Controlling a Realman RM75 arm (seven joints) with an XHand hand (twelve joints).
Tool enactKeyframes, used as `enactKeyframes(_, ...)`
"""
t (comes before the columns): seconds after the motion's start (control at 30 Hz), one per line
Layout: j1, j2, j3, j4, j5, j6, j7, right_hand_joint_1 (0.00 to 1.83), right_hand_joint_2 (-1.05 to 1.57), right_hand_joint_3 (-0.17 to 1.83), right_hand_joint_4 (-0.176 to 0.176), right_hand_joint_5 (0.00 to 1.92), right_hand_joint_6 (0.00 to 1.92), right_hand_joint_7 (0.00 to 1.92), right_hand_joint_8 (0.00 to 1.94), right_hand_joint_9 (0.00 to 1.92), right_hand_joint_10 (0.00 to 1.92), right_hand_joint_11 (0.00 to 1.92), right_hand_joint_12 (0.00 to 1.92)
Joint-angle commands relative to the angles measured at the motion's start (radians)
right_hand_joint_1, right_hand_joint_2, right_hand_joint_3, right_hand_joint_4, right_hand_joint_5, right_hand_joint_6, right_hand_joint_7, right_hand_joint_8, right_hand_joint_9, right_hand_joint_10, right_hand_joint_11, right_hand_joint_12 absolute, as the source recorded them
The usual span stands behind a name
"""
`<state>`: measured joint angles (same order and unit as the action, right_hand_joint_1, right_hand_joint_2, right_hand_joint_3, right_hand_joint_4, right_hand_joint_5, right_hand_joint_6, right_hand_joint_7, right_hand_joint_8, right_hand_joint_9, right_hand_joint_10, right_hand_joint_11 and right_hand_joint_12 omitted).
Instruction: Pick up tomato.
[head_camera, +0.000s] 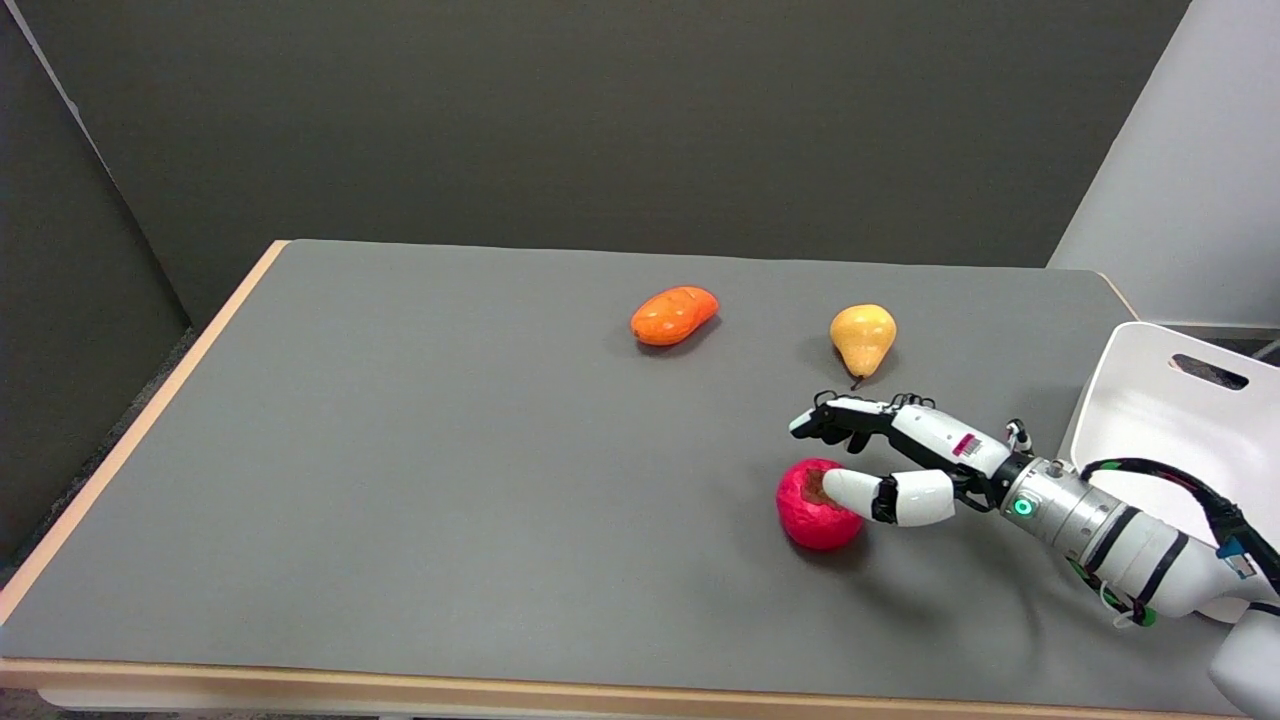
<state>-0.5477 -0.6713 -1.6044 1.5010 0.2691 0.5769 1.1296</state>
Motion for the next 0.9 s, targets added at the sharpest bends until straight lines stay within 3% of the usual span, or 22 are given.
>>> enactKeyframes(0.03, 0.017, -0.018, -0.025, -0.027, -0.004, 0.018, 0.004, 0.28, 0.63, 0.90, 0.135, 0.32, 0.65, 0.40, 0.40, 0.33, 0.76, 0.29, 1.38)
enactKeyframes(0.9, 0.058, -0.049, -0.064, -0.045, -0.050, 0.051, 0.004, 0.25, 0.61, 0.89, 0.131, 0.30, 0.59, 0.36, 0.37, 0.30, 0.73, 0.29, 1.41)
